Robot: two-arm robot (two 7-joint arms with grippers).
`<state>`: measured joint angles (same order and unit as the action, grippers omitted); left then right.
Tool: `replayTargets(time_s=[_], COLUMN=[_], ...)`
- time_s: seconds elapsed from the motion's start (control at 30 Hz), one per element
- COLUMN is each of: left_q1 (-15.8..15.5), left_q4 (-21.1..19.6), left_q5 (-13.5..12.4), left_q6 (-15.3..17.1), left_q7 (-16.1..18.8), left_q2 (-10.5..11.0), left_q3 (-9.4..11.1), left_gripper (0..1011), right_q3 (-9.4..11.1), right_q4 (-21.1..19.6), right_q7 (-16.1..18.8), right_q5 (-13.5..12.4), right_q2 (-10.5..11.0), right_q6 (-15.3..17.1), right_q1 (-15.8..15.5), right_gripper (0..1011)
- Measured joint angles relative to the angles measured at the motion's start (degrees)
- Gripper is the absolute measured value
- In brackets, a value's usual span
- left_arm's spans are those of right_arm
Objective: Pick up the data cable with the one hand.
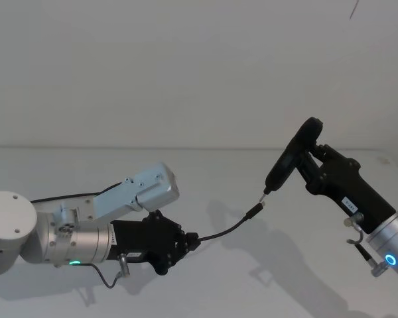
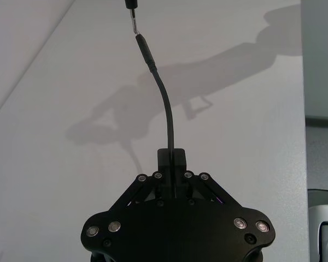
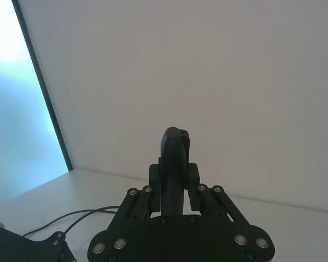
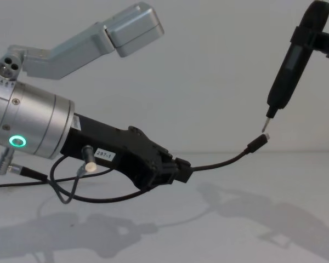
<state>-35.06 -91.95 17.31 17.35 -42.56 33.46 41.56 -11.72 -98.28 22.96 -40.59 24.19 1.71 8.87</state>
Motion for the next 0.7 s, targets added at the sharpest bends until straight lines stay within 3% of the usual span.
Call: replayTargets(time_s=[0.7], left_q1=[0.0], left_q4=[0.0], left_q5=[0.0], left_q6=[0.0], left_q7=[0.0], left_q2=[0.0], left_q3=[0.0], left_gripper=[43], right_q3=[-0.5], right_q4=[0.5], right_q7=[0.1], right_q5=[-1.3], right_q2=[0.9], right_q6=[-0.6], right_q1=[0.2], right_gripper=[279])
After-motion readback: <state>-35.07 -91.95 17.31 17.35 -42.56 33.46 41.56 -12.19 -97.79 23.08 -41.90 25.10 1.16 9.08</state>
